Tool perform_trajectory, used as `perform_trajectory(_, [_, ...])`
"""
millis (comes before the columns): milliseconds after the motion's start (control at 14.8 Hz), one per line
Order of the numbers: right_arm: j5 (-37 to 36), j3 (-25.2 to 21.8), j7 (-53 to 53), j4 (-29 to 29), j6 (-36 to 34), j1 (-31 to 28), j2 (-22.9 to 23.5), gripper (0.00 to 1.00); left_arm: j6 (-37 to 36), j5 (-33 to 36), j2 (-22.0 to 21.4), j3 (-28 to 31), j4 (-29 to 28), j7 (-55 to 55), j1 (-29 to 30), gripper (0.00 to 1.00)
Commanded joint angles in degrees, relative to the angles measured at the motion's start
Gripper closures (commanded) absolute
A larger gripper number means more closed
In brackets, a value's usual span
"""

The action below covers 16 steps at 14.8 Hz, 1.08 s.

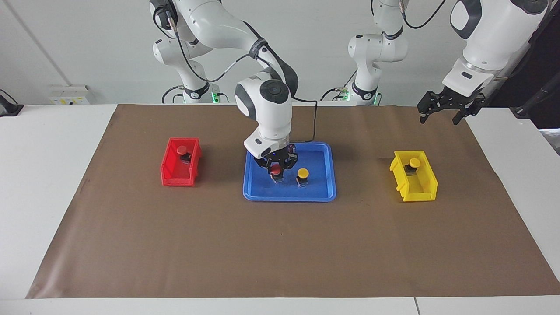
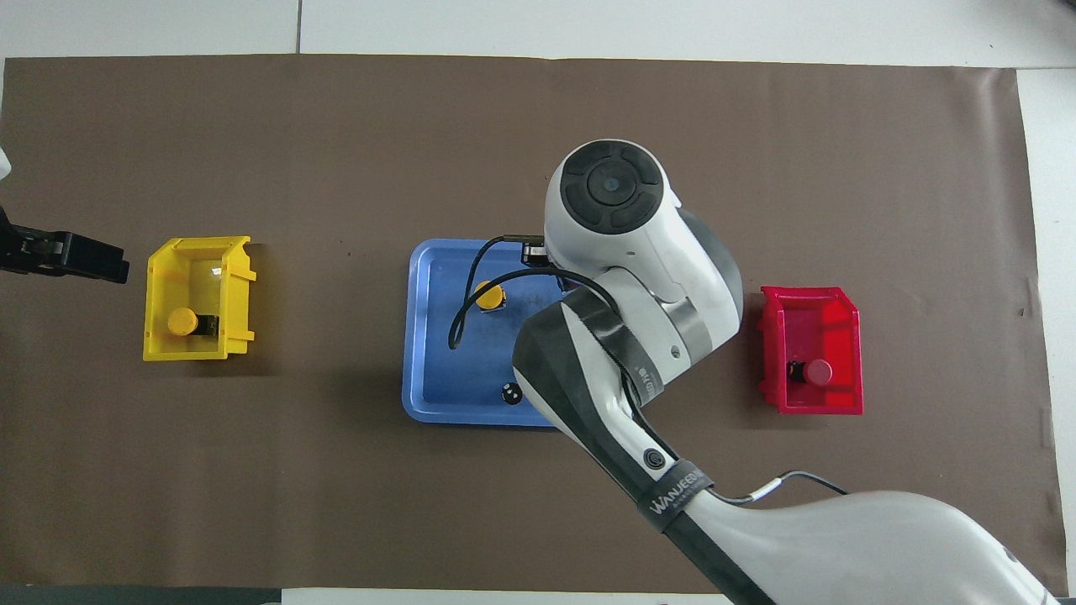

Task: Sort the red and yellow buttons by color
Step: 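Carry the red button to the red bin and open the right gripper, then reach the left gripper to the tray and grasp the remaining yellow button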

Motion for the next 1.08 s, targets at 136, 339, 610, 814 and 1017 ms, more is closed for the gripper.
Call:
perform_trajectory(136, [1.25,0.61,-17.08,-14.86,-4.18,-12.77,-15.27,0.80,4.09,0.68,-1.66,-0.19,-4.48,-0.23,-0.80,0.00])
perform_trajectory(339, [1.34,0.61,-27.80,-19.46,-3.13,-19.55,-18.46,0.80,14.46,-0.47,-1.41,-0.63,-11.10,-14.15,-9.12,0.00])
perform_trajectory(610, [1.34,0.52,-36.79,-27.26,3.44,-26.06,-21.26,0.80,22.29,-0.56,4.82,-0.63,-10.93,-32.01,-19.33,0.00])
perform_trajectory(814, [1.43,0.61,-36.72,-32.63,9.34,-26.77,-22.68,0.80,28.01,-0.64,10.18,-0.63,-10.84,-38.97,-23.82,0.00])
perform_trajectory(1017, [1.52,0.52,-36.71,-35.53,12.07,-26.95,-23.47,0.80,33.64,-0.56,16.07,-0.63,-8.75,-44.51,-26.11,0.00])
